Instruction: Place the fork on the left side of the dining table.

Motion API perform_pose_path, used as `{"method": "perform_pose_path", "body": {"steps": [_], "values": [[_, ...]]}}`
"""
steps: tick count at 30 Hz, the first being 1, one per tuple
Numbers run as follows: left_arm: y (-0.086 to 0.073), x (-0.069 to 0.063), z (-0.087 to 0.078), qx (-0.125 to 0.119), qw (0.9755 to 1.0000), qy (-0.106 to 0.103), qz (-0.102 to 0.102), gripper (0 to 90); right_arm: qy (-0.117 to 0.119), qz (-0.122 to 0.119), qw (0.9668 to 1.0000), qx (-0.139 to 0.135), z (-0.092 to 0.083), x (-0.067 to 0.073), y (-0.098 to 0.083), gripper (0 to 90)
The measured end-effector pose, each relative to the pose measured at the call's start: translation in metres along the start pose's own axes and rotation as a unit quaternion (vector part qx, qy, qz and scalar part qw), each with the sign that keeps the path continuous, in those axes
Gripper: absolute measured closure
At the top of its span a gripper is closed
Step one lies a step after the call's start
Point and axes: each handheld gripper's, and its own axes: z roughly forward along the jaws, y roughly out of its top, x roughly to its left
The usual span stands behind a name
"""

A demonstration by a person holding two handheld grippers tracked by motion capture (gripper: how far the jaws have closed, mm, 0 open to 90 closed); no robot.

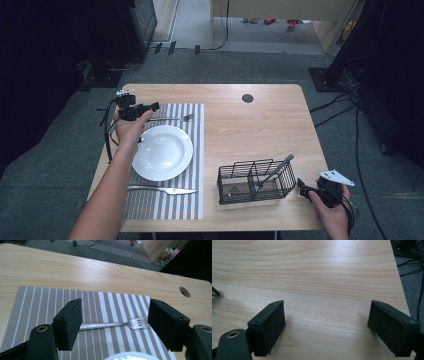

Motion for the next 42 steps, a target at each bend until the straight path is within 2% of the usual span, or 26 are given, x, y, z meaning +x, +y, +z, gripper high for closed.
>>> {"method": "perform_pose_path", "body": {"steps": [6,10,14,16,20,22,24,26,27,29,33,37,42], "values": [[-0.01,0.0,-0.03,-0.015,0.9998,-0.001,0.014,17.6,0.0,0.0,1.0,0.0,0.0,0.0,0.0,14.1],[-0.017,-0.001,-0.046,-0.029,0.9995,-0.013,0.008,15.5,0.0,0.0,1.0,0.0,0.0,0.0,0.0,14.1],[-0.028,-0.004,-0.059,-0.037,0.9989,-0.017,0.024,11.3,0.0,0.0,1.0,0.0,0.0,0.0,0.0,14.1],[-0.033,-0.006,-0.065,-0.042,0.9985,-0.011,0.033,10.3,0.0,0.0,1.0,0.0,0.0,0.0,0.0,14.1],[-0.046,-0.008,-0.078,-0.056,0.9976,-0.021,0.035,8.7,0.0,0.0,1.0,0.0,0.0,0.0,0.0,14.1],[-0.054,-0.009,-0.083,-0.055,0.9973,-0.012,0.048,8.7,0.0,0.0,1.0,0.0,0.0,0.0,0.0,14.1],[-0.063,-0.009,-0.088,-0.056,0.9972,-0.016,0.048,8.1,0.0,0.0,1.0,0.0,0.0,0.0,0.0,14.1],[-0.073,-0.008,-0.094,-0.057,0.9971,-0.034,0.036,3.8,0.0,0.0,1.0,0.0,0.0,0.0,0.0,14.1],[-0.078,-0.007,-0.098,-0.058,0.997,-0.035,0.037,3.7,0.0,0.0,1.0,0.0,0.0,0.0,0.0,14.1],[-0.09,-0.005,-0.104,-0.058,0.9968,-0.032,0.046,3.1,0.0,0.0,1.0,0.001,0.0,0.0,0.0,14.1],[-0.107,0.003,-0.113,-0.059,0.9969,-0.02,0.049,3.0,0.0,-0.001,1.0,0.001,0.0,0.0,0.0,14.1],[-0.122,0.013,-0.124,-0.06,0.9972,-0.015,0.044,3.0,0.0,0.0,1.0,0.001,0.0,0.0,0.0,14.1],[-0.138,0.02,-0.14,-0.068,0.9961,0.002,0.056,3.0,0.0,-0.001,1.0,0.001,0.0,0.0,0.0,14.1]]}}
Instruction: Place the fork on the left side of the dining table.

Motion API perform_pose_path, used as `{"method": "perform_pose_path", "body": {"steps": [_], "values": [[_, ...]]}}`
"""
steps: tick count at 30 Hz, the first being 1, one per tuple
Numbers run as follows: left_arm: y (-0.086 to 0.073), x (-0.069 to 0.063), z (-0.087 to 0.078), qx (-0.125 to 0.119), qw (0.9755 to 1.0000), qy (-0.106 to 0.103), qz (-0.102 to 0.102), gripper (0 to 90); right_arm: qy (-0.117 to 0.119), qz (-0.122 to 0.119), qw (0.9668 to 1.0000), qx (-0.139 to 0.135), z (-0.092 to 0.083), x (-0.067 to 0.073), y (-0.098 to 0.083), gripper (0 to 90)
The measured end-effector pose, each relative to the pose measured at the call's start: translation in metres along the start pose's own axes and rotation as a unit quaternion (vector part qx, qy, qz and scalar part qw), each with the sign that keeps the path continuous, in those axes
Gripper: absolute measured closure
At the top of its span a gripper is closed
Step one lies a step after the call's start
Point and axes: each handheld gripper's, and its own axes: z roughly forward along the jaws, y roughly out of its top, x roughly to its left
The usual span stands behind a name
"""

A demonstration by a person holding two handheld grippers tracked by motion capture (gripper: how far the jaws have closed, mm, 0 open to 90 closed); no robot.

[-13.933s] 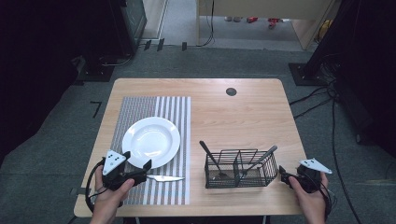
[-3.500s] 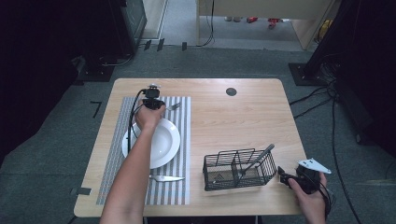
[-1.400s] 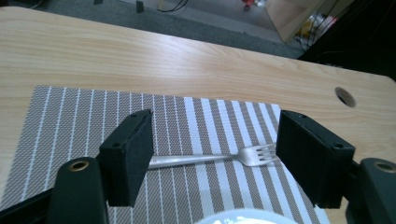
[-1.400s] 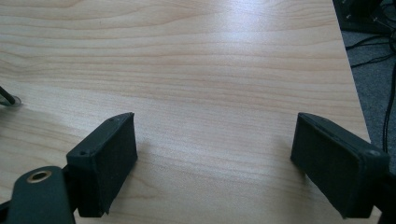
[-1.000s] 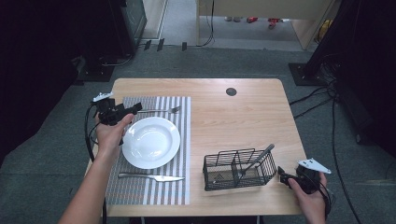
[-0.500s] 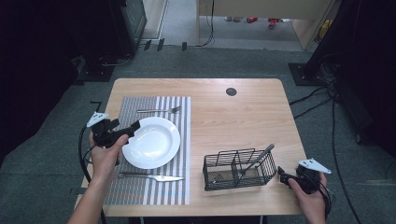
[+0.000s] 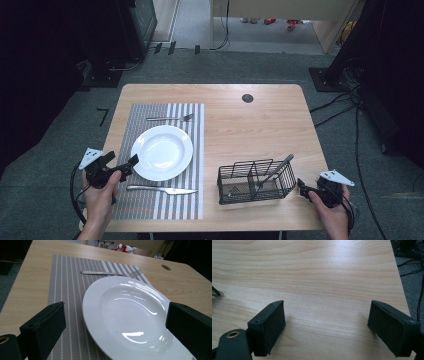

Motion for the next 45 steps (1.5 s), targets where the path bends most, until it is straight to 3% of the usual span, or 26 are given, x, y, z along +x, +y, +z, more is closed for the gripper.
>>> {"method": "perform_pose_path", "body": {"steps": [8,10,13,17,23,29,35,38,43,45], "values": [[-0.029,0.008,-0.023,-0.003,0.9994,0.024,0.023,3.0,0.0,0.001,1.0,0.001,0.0,0.0,0.0,14.2],[-0.035,0.011,-0.029,-0.003,0.9986,0.036,0.038,3.0,0.0,0.001,1.0,0.001,0.0,0.0,0.0,14.1],[-0.042,0.016,-0.036,-0.004,0.9985,0.04,0.037,3.0,0.001,0.001,1.0,0.001,0.0,0.0,0.0,14.1],[-0.055,0.019,-0.038,0.012,0.9978,0.051,0.04,3.0,0.001,0.0,1.0,0.0,0.0,0.0,0.0,14.2],[-0.072,0.028,-0.042,0.033,0.9943,0.083,0.059,3.0,0.002,0.0,1.0,0.001,0.0,0.001,0.0,14.1],[-0.08,0.034,-0.042,0.048,0.9909,0.103,0.072,3.1,0.001,0.0,1.0,0.0,0.0,0.001,0.0,14.1],[-0.081,0.036,-0.038,0.068,0.9895,0.104,0.074,3.1,0.0,0.001,1.0,0.0,0.0,0.001,0.0,14.1],[-0.084,0.038,-0.034,0.095,0.9866,0.11,0.075,3.1,0.0,0.0,1.0,0.0,0.0,0.001,0.0,14.1],[-0.084,0.037,-0.031,0.109,0.9841,0.115,0.079,3.1,0.0,0.001,1.0,0.0,0.0,0.001,0.0,14.1],[-0.084,0.037,-0.031,0.109,0.9843,0.115,0.078,3.1,0.0,0.0,1.0,0.0,0.0,0.001,0.0,14.1]]}}
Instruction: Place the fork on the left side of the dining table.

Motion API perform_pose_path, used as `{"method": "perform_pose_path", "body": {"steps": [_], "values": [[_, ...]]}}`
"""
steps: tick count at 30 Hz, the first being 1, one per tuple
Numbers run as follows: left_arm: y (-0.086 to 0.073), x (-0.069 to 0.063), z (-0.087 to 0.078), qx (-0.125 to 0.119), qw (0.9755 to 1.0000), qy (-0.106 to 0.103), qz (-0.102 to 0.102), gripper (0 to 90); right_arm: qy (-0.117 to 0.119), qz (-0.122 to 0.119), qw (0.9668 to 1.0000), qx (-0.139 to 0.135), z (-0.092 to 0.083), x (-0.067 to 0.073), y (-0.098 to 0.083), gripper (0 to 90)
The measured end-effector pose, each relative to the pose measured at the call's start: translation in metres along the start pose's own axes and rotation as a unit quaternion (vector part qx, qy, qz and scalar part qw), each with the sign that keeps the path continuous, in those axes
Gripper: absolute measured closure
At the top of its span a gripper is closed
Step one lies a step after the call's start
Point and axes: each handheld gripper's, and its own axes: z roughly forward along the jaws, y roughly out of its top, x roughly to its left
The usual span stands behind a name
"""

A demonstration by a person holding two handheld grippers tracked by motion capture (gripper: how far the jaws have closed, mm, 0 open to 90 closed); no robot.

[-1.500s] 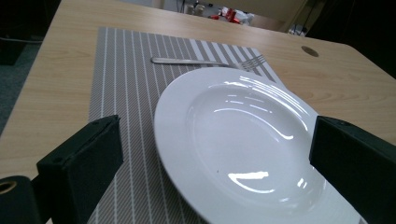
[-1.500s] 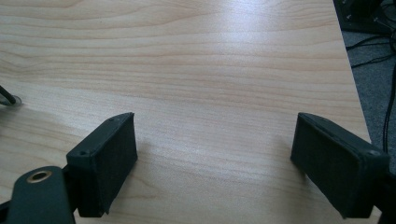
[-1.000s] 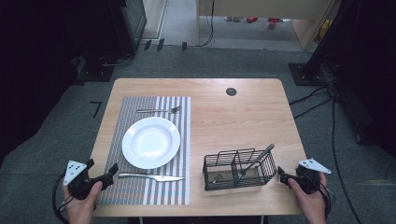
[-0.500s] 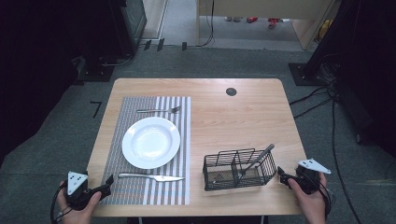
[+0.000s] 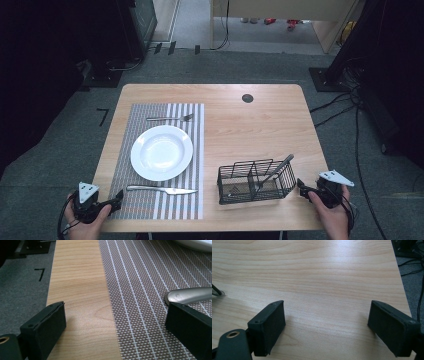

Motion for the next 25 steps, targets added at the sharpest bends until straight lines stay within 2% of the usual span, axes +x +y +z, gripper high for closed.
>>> {"method": "perform_pose_path", "body": {"steps": [25], "values": [[0.0012,0.0002,0.0003,0.005,1.0,-0.001,0.002,2.9,0.0,0.0,1.0,0.0,0.0,0.0,0.0,14.1]]}}
